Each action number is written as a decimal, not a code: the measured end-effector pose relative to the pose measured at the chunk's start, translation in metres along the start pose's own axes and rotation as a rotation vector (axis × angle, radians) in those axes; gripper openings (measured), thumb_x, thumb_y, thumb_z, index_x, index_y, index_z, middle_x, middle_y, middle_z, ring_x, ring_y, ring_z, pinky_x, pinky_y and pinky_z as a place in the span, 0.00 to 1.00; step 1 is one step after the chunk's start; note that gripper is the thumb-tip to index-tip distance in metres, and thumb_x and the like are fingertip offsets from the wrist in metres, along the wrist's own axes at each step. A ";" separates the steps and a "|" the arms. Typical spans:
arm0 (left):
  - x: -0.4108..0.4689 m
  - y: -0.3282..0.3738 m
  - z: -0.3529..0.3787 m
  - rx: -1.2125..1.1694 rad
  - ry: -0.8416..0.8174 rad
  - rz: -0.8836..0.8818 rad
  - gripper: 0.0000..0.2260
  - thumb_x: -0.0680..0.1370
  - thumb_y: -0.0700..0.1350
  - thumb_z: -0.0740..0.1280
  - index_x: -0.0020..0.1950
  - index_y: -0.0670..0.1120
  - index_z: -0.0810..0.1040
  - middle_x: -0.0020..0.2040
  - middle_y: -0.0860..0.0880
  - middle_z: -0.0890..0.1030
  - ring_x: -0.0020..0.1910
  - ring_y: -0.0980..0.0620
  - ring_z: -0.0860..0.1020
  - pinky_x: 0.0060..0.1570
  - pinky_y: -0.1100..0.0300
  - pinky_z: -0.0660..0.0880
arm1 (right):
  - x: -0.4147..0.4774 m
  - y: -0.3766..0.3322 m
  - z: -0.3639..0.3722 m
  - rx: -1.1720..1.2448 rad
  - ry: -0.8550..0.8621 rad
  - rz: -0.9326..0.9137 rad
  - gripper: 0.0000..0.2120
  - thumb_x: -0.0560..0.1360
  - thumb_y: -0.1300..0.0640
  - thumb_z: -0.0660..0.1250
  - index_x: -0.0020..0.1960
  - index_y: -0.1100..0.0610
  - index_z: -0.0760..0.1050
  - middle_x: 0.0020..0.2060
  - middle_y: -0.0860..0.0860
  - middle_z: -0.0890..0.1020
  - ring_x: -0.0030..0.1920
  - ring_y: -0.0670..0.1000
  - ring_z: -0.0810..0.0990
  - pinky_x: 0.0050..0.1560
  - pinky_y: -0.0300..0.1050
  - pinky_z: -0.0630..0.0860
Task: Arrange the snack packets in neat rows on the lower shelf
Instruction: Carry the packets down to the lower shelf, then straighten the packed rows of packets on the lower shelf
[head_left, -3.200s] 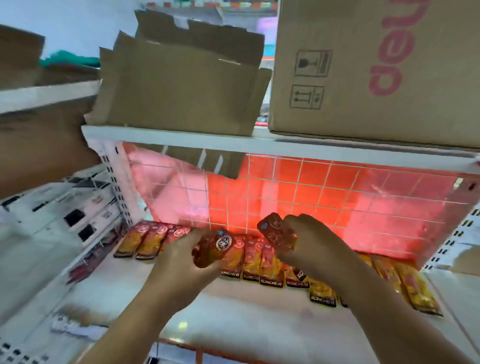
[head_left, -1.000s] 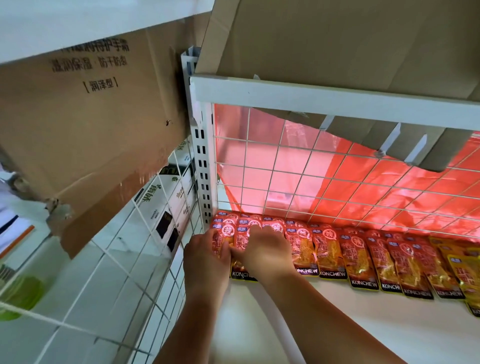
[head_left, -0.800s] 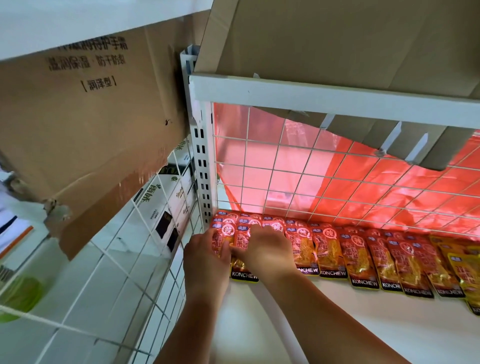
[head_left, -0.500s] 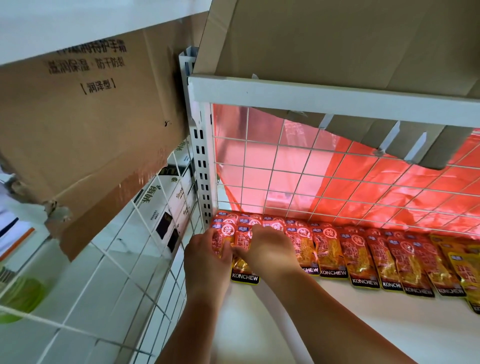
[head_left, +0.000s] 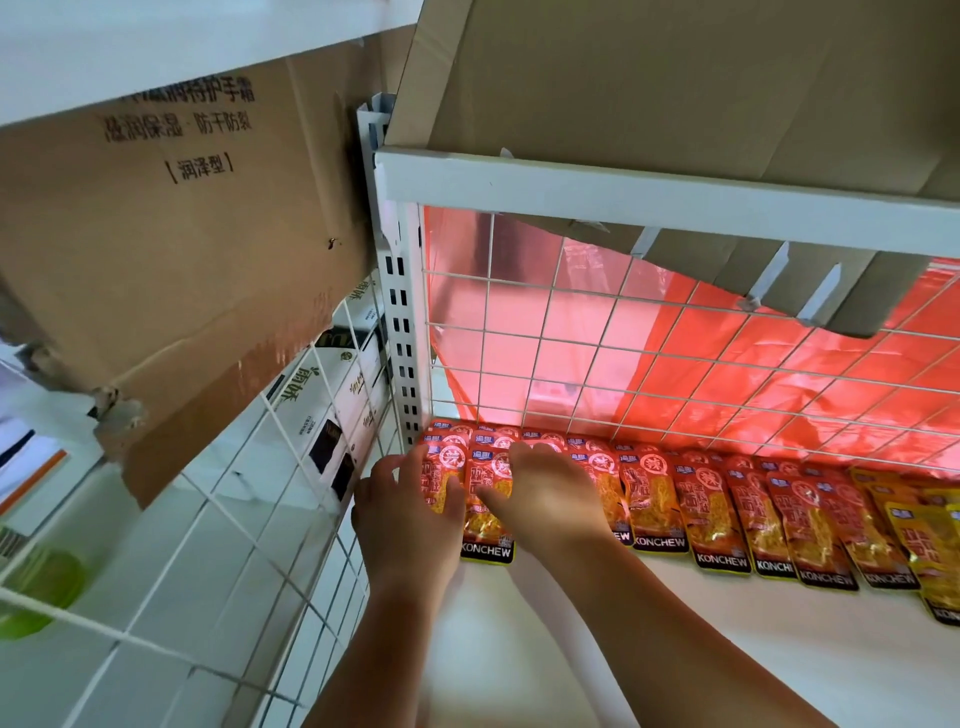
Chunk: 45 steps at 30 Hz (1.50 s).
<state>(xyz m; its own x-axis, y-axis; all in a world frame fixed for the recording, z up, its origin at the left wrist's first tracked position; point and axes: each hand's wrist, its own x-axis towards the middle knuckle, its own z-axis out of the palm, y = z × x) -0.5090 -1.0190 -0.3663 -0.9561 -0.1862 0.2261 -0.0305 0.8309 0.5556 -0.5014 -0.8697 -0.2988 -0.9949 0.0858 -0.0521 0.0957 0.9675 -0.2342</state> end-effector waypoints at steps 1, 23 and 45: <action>-0.001 0.002 -0.001 0.029 0.022 0.025 0.21 0.76 0.57 0.70 0.66 0.50 0.78 0.61 0.47 0.80 0.61 0.42 0.76 0.58 0.49 0.73 | -0.001 0.002 -0.002 0.014 -0.003 -0.003 0.24 0.76 0.35 0.64 0.62 0.52 0.72 0.56 0.54 0.78 0.58 0.57 0.77 0.55 0.49 0.73; -0.065 0.169 -0.055 -0.238 0.145 0.463 0.23 0.76 0.55 0.66 0.69 0.48 0.78 0.59 0.46 0.82 0.60 0.42 0.77 0.60 0.44 0.74 | -0.105 0.132 -0.132 0.278 0.413 -0.218 0.16 0.73 0.55 0.68 0.61 0.55 0.78 0.56 0.52 0.81 0.56 0.55 0.79 0.59 0.48 0.75; -0.315 0.552 -0.098 -0.479 0.022 0.989 0.22 0.75 0.56 0.66 0.68 0.49 0.78 0.59 0.47 0.83 0.60 0.43 0.77 0.62 0.50 0.73 | -0.403 0.439 -0.375 0.059 0.857 0.055 0.15 0.73 0.58 0.71 0.59 0.52 0.80 0.55 0.50 0.82 0.54 0.52 0.79 0.52 0.40 0.70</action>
<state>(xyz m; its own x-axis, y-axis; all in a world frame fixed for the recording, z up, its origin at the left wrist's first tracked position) -0.1966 -0.5526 -0.0525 -0.4901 0.4367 0.7544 0.8675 0.3291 0.3730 -0.0699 -0.3906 -0.0165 -0.6665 0.3047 0.6804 0.1220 0.9449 -0.3037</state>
